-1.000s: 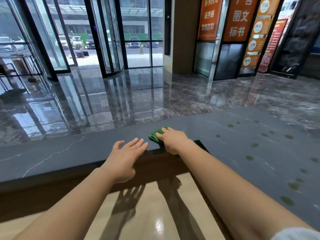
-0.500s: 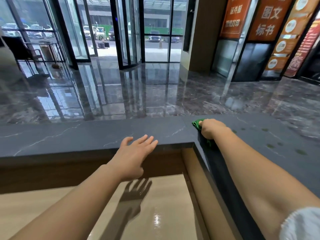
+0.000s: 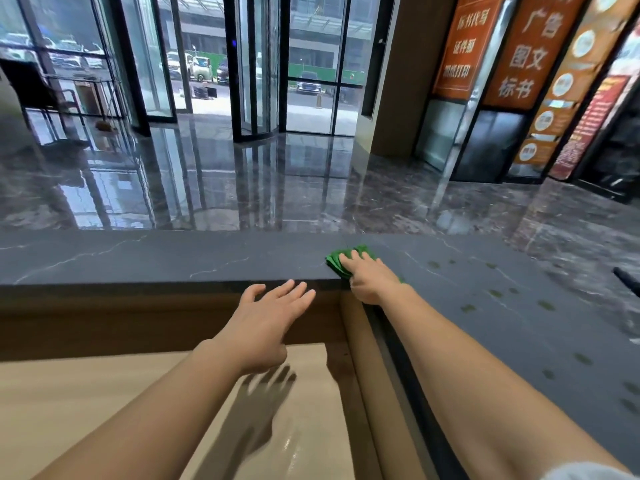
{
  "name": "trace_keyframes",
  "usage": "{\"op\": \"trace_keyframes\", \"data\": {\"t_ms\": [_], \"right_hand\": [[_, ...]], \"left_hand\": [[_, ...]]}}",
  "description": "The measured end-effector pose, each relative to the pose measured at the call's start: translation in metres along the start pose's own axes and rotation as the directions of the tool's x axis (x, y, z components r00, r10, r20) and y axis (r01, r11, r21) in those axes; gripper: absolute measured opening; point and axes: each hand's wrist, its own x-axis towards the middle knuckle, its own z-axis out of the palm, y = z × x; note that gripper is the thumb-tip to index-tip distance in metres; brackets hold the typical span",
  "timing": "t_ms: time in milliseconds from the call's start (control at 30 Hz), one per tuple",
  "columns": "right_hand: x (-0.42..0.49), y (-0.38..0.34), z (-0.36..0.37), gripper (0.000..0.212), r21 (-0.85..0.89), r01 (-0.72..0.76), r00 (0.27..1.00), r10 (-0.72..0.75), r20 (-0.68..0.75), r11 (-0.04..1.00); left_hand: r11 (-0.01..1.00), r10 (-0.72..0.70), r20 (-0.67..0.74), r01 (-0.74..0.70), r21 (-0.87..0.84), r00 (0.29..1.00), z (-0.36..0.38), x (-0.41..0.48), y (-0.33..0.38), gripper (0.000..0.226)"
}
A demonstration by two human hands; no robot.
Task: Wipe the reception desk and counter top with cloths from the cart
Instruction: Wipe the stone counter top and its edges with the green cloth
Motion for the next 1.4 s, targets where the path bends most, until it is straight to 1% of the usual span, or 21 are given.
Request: {"op": "trace_keyframes", "data": {"t_ms": [267,433,533,633,767,833,933,1000,1100,1167,1233,1300,1400], "right_hand": [[0.008,0.018,-0.001,0.065,0.036,0.087,0.996,-0.087,0.017,0.996],[0.032,0.050,-0.007,0.064,0.047,0.175,0.984,-0.177,0.021,0.983],[0.051,0.081,-0.011,0.062,0.054,0.185,0.982,-0.187,0.034,0.981],[0.070,0.118,-0.016,0.062,0.062,0.129,0.990,-0.132,0.047,0.990],[0.086,0.166,-0.022,0.060,0.039,-0.031,0.998,0.029,0.052,0.999],[0.088,0.175,-0.026,0.060,0.053,-0.092,0.995,0.090,0.050,0.994],[0.087,0.164,-0.027,0.058,0.047,-0.120,0.993,0.119,0.022,0.992],[0.085,0.146,-0.026,0.057,0.021,-0.075,0.997,0.075,-0.007,0.997],[0.082,0.108,-0.022,0.057,0.031,0.092,0.996,-0.092,-0.006,0.995],[0.083,0.082,-0.017,0.060,0.040,0.205,0.979,-0.205,0.007,0.978],[0.086,0.066,-0.014,0.061,0.027,0.284,0.958,-0.285,0.030,0.958],[0.088,0.067,-0.014,0.062,0.016,0.314,0.948,-0.315,0.052,0.949],[0.087,0.090,-0.017,0.062,0.051,0.301,0.951,-0.304,0.058,0.952]], "left_hand": [[0.999,-0.046,-0.008,0.046,0.008,0.999,-0.010,0.024,0.033,0.090],[0.994,-0.102,-0.002,0.102,-0.034,0.995,-0.004,0.062,0.055,0.090],[0.991,-0.117,-0.008,0.116,-0.071,0.993,0.000,0.089,0.074,0.090],[0.987,-0.138,-0.022,0.136,-0.089,0.990,0.002,0.106,0.088,0.087],[0.984,-0.160,-0.029,0.157,-0.087,0.987,0.003,0.110,0.096,0.083],[0.983,-0.168,-0.033,0.165,-0.082,0.985,0.000,0.108,0.099,0.082],[0.981,-0.178,-0.037,0.175,-0.078,0.983,-0.004,0.105,0.101,0.084],[0.980,-0.188,-0.041,0.185,-0.080,0.981,-0.004,0.104,0.101,0.085],[0.977,-0.204,-0.036,0.201,-0.068,0.978,-0.001,0.104,0.102,0.086],[0.976,-0.214,-0.032,0.212,-0.049,0.976,0.000,0.106,0.103,0.087],[0.975,-0.221,-0.018,0.220,-0.032,0.975,0.002,0.110,0.105,0.088],[0.974,-0.225,-0.008,0.225,-0.022,0.974,0.004,0.115,0.108,0.086],[0.973,-0.230,0.005,0.230,-0.030,0.973,0.005,0.123,0.114,0.084]]}}
